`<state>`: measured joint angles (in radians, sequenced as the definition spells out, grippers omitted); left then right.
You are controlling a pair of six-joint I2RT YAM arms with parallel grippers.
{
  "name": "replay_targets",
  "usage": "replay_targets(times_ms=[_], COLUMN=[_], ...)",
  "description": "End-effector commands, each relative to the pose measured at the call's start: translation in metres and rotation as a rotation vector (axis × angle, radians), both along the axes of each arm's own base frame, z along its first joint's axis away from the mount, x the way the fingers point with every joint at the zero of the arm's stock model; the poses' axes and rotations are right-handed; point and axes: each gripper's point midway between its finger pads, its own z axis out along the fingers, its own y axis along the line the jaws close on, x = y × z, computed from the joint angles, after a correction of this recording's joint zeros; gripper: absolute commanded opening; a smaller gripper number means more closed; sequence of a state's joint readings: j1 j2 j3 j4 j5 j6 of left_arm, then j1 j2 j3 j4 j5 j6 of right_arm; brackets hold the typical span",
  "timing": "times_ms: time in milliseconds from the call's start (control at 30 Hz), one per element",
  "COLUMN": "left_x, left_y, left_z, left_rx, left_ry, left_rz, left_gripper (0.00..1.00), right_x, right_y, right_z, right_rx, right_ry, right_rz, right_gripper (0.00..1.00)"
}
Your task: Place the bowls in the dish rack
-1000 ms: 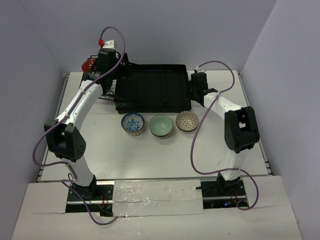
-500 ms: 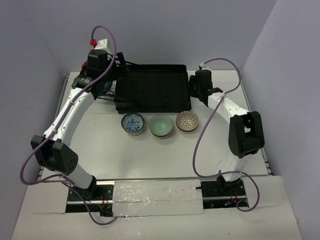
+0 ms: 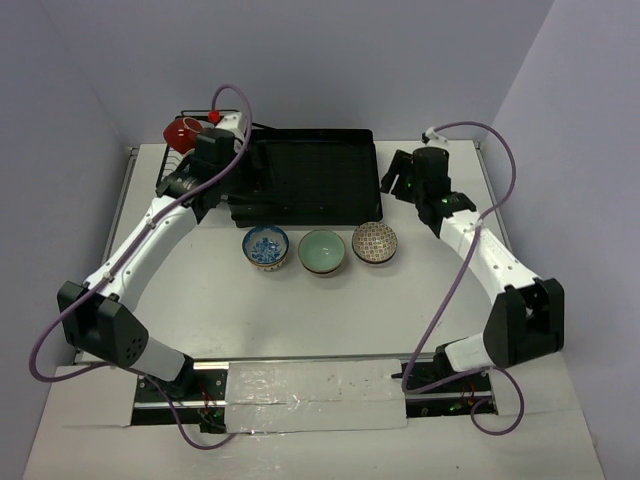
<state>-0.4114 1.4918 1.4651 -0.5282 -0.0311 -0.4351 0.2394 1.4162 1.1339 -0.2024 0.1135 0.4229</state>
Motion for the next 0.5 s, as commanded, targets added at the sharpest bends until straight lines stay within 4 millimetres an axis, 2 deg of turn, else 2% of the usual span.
replay_targets(times_ms=[0,100,233,367,467], left_x=[-0.02,-0.028,-0.038,-0.048,-0.051], left_y=[-0.015,-0.028,-0.05,-0.074,-0.085], left_z=[-0.001,-0.009,-0.032,-0.057,-0.07], left_rx=[-0.043,-0.04,-0.043,-0.028,-0.021], left_ry=[0.013,0.022,0.082,0.128,0.157], left_rz=[-0.063,-0.094,-0.128,-0.165,-0.179], left_gripper=[0.99,0.99,0.99,0.98,0.98], right_x=[-0.024,-0.044,-0.07,-0.081,-0.083], right_y=[-0.01,-0.008,-0.01,-0.008,-0.009], right_z=[-0.011,-0.027,-0.044,-0.05,-0.065], right_rx=[0.026,0.058,0.088,0.118,0.1], right_ry=[0.044,0.073,0.083,0.061,0.105], right_rz=[-0.062,-0.046,-0.04,-0.026,-0.026], right_gripper=[0.71,0.7,0.67,0.65,0.64])
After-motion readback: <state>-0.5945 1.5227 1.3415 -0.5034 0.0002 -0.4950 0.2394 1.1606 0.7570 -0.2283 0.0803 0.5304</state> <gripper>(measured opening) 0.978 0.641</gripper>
